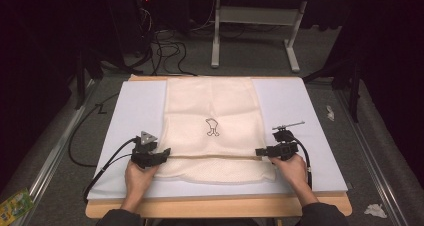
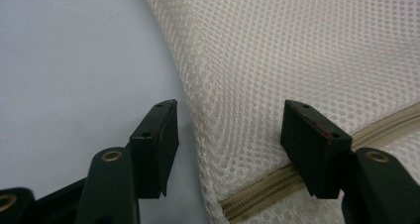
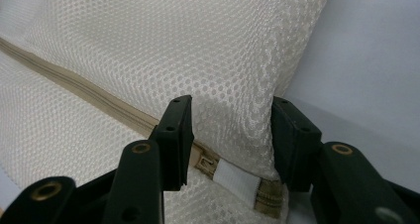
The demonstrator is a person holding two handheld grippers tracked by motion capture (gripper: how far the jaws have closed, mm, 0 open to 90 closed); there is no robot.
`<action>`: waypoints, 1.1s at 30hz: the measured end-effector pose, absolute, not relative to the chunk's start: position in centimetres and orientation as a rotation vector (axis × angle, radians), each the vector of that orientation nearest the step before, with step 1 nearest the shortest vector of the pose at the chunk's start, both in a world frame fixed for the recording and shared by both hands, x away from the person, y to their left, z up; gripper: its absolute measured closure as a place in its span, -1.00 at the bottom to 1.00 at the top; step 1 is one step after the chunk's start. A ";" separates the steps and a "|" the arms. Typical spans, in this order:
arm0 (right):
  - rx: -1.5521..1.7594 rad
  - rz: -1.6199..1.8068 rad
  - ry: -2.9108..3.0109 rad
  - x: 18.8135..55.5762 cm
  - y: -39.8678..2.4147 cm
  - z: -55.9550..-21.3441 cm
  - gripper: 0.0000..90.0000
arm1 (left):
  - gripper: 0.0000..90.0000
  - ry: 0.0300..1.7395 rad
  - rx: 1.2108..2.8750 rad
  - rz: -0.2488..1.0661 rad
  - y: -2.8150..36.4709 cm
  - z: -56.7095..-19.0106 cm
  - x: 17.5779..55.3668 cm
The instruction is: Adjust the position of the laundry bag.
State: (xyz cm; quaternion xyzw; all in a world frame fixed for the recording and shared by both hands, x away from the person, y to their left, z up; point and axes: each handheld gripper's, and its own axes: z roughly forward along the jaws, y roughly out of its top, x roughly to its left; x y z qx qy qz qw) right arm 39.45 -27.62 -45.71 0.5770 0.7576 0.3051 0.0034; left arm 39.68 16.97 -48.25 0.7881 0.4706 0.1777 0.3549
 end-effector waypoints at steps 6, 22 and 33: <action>1.637 0.778 2.416 39.2 -26.4 -45.4 0.55 | -0.11 1.215 2.049 0.449 16.9 -48.2 39.8; 1.569 1.028 2.396 38.7 -28.1 -44.6 0.96 | -0.14 1.202 2.005 0.354 17.4 -47.6 40.2; 1.537 1.122 2.379 38.5 -28.3 -42.8 0.96 | -0.11 1.120 1.992 0.322 16.1 -45.8 39.6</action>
